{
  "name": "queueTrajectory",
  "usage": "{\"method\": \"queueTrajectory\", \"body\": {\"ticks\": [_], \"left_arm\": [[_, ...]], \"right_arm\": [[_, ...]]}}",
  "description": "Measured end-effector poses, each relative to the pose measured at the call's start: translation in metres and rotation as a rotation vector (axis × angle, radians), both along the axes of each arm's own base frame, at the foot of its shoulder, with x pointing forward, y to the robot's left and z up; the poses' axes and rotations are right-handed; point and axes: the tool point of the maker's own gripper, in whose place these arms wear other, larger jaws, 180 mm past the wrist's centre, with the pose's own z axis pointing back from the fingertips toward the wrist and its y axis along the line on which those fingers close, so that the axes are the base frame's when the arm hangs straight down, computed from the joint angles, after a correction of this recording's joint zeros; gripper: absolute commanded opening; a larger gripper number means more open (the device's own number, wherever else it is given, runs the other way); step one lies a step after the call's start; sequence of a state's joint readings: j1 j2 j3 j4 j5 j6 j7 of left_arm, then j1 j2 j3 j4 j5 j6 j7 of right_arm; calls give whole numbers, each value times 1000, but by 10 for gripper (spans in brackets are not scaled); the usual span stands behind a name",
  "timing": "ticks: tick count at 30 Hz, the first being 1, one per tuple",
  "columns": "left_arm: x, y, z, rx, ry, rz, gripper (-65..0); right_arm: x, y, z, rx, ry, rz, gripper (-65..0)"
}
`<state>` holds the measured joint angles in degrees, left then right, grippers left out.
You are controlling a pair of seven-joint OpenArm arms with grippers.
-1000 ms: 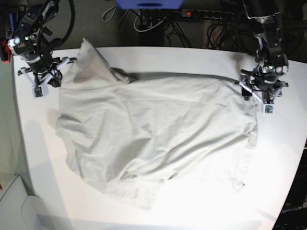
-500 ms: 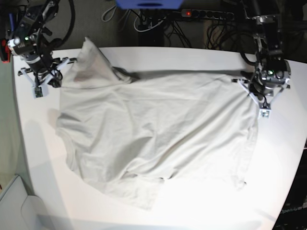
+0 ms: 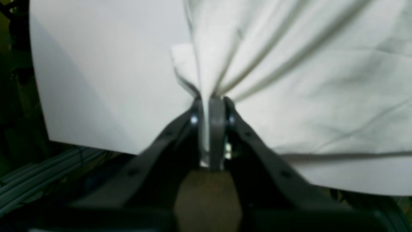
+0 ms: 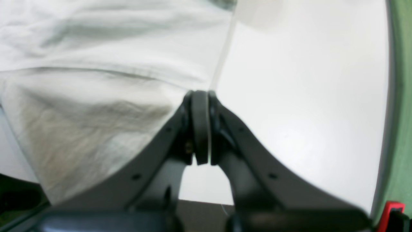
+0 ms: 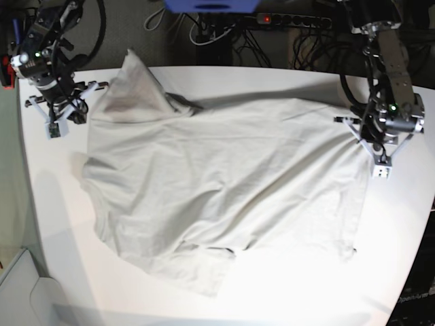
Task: Layout the t-shirt on the table in an organized manner, then fold the t-shirt properly
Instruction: 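Pull the shirt's edge with the left gripper to smooth it flat, then grasp the shirt's corner with the right gripper and pull it outward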
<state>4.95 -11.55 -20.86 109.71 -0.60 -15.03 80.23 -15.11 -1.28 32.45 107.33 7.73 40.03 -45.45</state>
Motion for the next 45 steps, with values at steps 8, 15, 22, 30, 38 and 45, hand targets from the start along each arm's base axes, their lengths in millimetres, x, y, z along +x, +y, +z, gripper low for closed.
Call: {"method": "queueTrajectory", "body": {"ticks": [8, 15, 22, 30, 38, 45], "left_arm": [[-22, 4, -3, 31, 36, -17, -202], [-15, 14, 4, 60, 10, -19, -202], [53, -23, 17, -82, -170, -19, -202], [92, -51, -45, -255, -107, 18, -202], [80, -47, -78, -266, -57, 31, -261], [59, -29, -81, -232, -66, 33, -418]], "right_arm": [[-1, 5, -2, 16, 3, -4, -650], [1, 6, -1, 18, -1, -4, -650], [31, 15, 13, 11, -61, 43, -650], [74, 32, -8, 79, -35, 142, -650], [64, 18, -45, 94, 77, 114, -650], [36, 21, -57, 128, 94, 109, -650]]}}
